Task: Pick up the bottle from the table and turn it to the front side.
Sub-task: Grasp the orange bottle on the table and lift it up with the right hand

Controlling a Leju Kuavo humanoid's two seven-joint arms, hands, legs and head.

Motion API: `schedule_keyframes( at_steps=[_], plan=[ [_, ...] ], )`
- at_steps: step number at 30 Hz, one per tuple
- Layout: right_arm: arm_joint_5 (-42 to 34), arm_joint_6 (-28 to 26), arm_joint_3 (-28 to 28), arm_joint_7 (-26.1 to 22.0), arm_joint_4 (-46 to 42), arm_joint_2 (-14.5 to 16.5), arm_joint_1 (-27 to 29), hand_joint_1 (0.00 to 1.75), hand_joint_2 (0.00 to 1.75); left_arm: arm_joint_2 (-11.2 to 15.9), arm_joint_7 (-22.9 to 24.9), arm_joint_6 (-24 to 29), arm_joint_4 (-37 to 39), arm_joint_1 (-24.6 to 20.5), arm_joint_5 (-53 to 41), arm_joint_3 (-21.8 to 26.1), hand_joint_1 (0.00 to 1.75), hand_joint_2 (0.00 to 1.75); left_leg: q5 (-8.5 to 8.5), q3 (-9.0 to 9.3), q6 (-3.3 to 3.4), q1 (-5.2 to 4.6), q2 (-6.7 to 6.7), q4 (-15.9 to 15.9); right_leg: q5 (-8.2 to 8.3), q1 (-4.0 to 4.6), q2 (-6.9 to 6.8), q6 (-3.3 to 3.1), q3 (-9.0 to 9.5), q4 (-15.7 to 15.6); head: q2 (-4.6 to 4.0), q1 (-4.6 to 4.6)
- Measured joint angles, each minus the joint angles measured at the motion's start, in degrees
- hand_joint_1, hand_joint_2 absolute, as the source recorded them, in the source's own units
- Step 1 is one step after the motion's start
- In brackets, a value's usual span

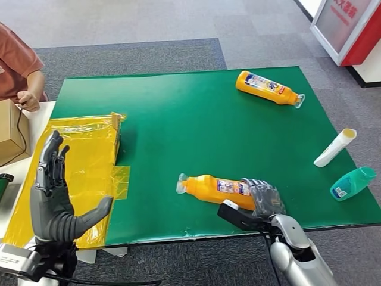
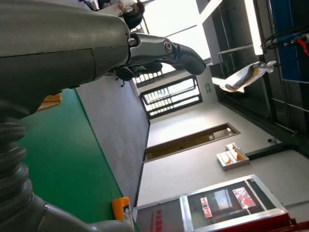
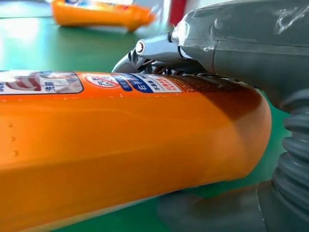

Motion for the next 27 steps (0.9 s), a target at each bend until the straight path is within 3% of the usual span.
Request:
schedule_keyframes(
  at_steps=[4,8,17,27],
  plan=[
    [-15.00,2.40,-1.53,-6.98,-2.82,-0.17,1.98,1.75,1.75,-0.01,-0.76,0.03,0.12,0.24,1.10,0.03,0.00,1.75,0.01,0.04,-0.01,0.01,0.00,0.00,0.00,0.00,-0.01,-0.01,0.04,0.01,0.00,0.01],
    [-24.07,2.78,-2.16,-11.20,-5.08,0.36,3.68,1.75,1.75,0.01,-0.89,0.18,0.42,0.09,1.58,-0.05,0.00,1.75,0.03,0.02,-0.01,0.01,0.00,0.00,0.01,0.01,-0.01,-0.01,0.03,0.02,0.00,0.01],
    [-33.04,2.19,-3.21,-16.46,-7.54,4.19,2.86,1.75,1.75,0.07,-0.86,1.58,2.20,-1.69,2.96,-1.30,0.00,1.75,0.04,0.00,0.02,0.00,0.00,0.00,0.00,0.00,-0.02,0.00,0.03,0.02,0.00,0.01],
    [-41.06,-2.24,-3.84,-23.39,-9.84,10.64,0.68,1.75,1.75,0.39,-1.03,2.59,6.18,-5.54,9.45,-1.86,0.00,1.75,0.07,-0.01,-0.01,0.01,0.00,0.00,0.00,0.01,-0.01,0.00,0.00,0.03,0.00,0.01]
  ],
)
